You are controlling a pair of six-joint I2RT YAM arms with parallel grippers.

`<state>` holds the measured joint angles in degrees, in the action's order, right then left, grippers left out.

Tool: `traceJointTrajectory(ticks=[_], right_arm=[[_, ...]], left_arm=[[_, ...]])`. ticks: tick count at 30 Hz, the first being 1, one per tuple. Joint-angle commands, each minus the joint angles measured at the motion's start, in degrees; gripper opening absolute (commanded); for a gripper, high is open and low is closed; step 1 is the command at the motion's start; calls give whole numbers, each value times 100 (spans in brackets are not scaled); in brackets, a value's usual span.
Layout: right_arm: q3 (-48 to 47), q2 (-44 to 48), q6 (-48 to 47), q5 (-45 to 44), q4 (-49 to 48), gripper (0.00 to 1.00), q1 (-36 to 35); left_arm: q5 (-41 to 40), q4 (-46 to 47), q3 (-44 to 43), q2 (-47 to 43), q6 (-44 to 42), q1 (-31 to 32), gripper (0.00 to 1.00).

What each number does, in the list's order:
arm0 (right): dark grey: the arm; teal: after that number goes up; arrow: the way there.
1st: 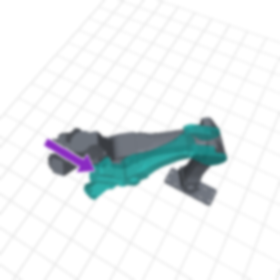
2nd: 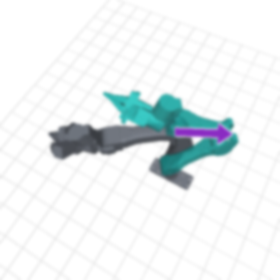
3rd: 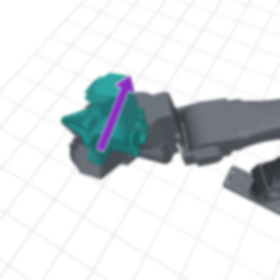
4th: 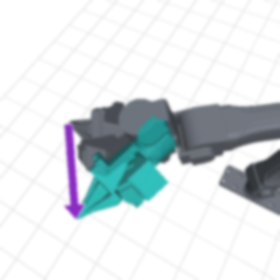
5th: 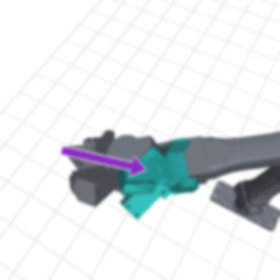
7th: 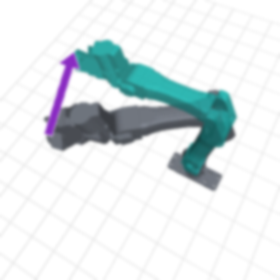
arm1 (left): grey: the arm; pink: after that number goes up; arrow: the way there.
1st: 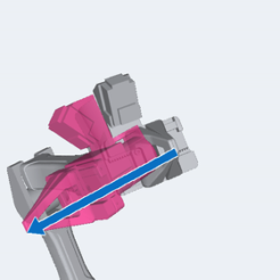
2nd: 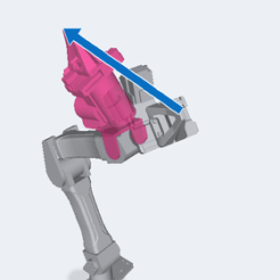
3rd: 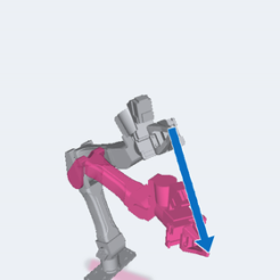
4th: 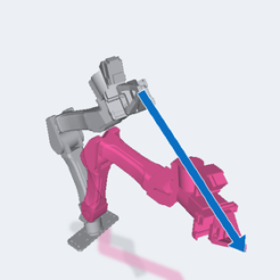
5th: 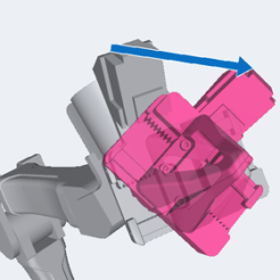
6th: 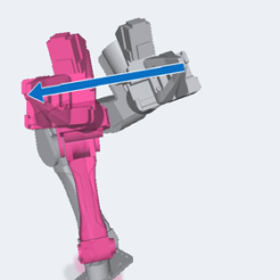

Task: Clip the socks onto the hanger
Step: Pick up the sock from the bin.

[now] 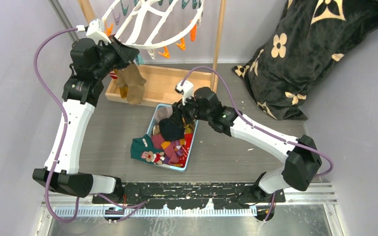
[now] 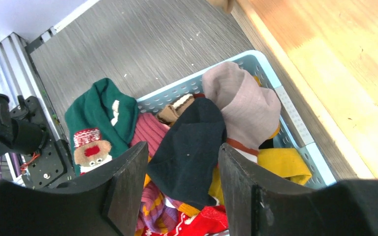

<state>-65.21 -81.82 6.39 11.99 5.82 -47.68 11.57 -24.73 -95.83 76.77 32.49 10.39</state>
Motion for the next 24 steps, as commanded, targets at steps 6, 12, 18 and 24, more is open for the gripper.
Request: traceJointTrajectory(ticks=[6,12,18,24], right_arm=[[-407,-677,88,513,571,57,193],[-431,-950,194,864,354,53,224],[-376,-1004,317,1076,132,43,232],[-377,-1079,433,1306,-3,33,242]], left_arm=[[-8,237,-49,-216,-31,-2,6],[4,234,-50,-237,-32,-2,5],[5,223,-58,-245,-30,-2,5],[3,217,-16,-252,-22,-2,5]])
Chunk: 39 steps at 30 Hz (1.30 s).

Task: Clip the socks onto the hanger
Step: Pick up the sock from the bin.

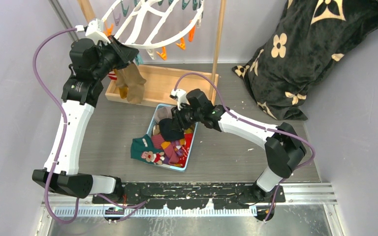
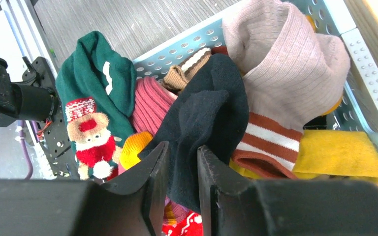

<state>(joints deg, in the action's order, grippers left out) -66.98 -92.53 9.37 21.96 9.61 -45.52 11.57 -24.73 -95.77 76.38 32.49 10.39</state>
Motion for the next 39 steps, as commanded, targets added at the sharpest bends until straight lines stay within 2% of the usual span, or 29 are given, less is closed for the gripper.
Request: traceJointTrajectory(ticks=[1,3,5,8,10,13,15,20,27,33,39], right_arm=[[-208,-18,142,341,-407,32,25],[-225,-71,131,375,-454,35,25],[-248,-139,109,354,-491,44,25],[-270,-243,122,266,-594,43,24],[-265,-271,118,186,-692,34,26],[-113,-63,122,-34,-1142,10,25],[33,204,103,-139,-1420,2,25],[230,920,53,-139,-1965,6,25],[681,1500,-33,-664,-3291,5,-96],[627,1390,-619,-1427,-4024,3,-388],[102,873,-1285,-2262,-4666,3,-674]], left_arm=[[3,217,-29,-211,-26,2,5],[0,215,-23,-211,-32,-2,5],[-2,207,-22,-213,-24,3,6],[4,207,-21,-208,-23,3,5],[-1,214,-28,-197,-14,-2,5],[3,212,-39,-188,-6,-2,5],[2,209,-39,-190,-3,-2,5],[17,189,-39,-185,11,0,5],[12,188,-55,-196,34,-1,5],[51,243,-68,-194,106,4,5],[62,282,-6,-220,100,-1,5]])
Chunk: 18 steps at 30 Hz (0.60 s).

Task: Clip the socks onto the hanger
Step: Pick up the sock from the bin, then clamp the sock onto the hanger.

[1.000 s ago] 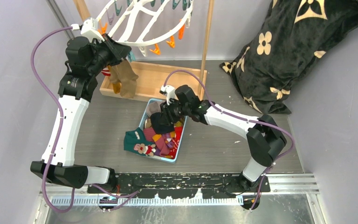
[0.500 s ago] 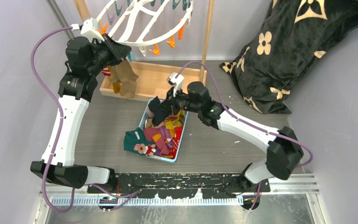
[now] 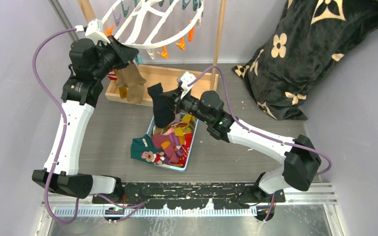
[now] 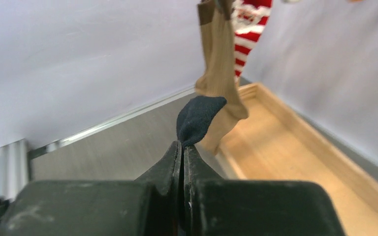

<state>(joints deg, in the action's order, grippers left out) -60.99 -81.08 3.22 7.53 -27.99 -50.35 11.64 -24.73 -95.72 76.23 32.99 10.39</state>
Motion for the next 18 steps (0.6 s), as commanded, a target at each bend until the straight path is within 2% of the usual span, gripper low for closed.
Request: traceJointTrajectory(ticks=[1,3,7,12,18], right_arm=[[-617,-380,-881,-1038,-956,3,-273],[-827,-618,-1182,-1255,-1104,3,-382],[-1157,-1017,-1186,-1348,-1445,3,-388],[-1652,-1293,-1094,-1320,-1350,3,-399],[-1968,-1492,-1411,-1536,-1320,1,-458]], left_arm=[[47,301,-8,-205,56,-2,5],[27,331,1,-205,65,2,5],[90,382,8,-240,89,-1,5],[39,417,9,-267,89,-1,5],[31,431,36,-297,101,-2,5]])
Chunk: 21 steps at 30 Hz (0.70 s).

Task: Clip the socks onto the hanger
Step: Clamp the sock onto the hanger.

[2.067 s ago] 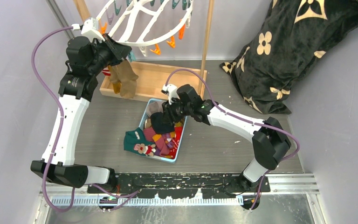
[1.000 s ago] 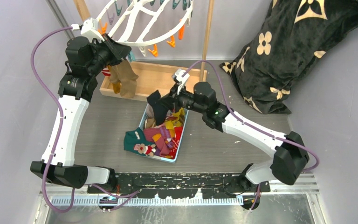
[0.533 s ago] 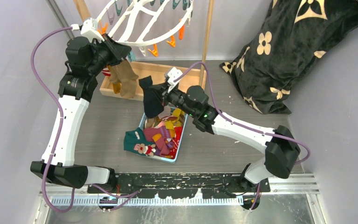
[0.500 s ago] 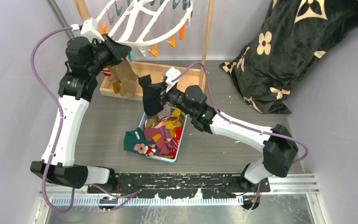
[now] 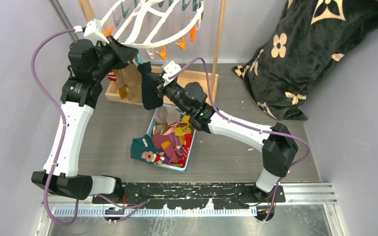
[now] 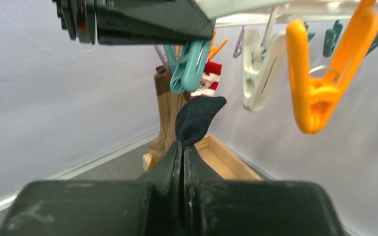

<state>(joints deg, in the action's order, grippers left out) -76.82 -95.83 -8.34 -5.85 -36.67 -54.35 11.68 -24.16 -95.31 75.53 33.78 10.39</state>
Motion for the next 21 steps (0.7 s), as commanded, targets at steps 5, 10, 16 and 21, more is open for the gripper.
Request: traceJointTrajectory(ticks=[5,10,16,21], right_arm=[[-493,-61,-262,-198,-374,1,-67],[-597,-121,-403,-210,-241,1,-121],[-513,-169,-796,-404,-210,1,-290],[-626,-197,-962,-444,-162,1,-337]], left_arm=[[32,386,3,-229,30,-2,5],[-33,379,3,-226,23,-2,5],[-94,377,-4,-232,24,-2,5],[-104,364,-5,-236,24,-1,5]])
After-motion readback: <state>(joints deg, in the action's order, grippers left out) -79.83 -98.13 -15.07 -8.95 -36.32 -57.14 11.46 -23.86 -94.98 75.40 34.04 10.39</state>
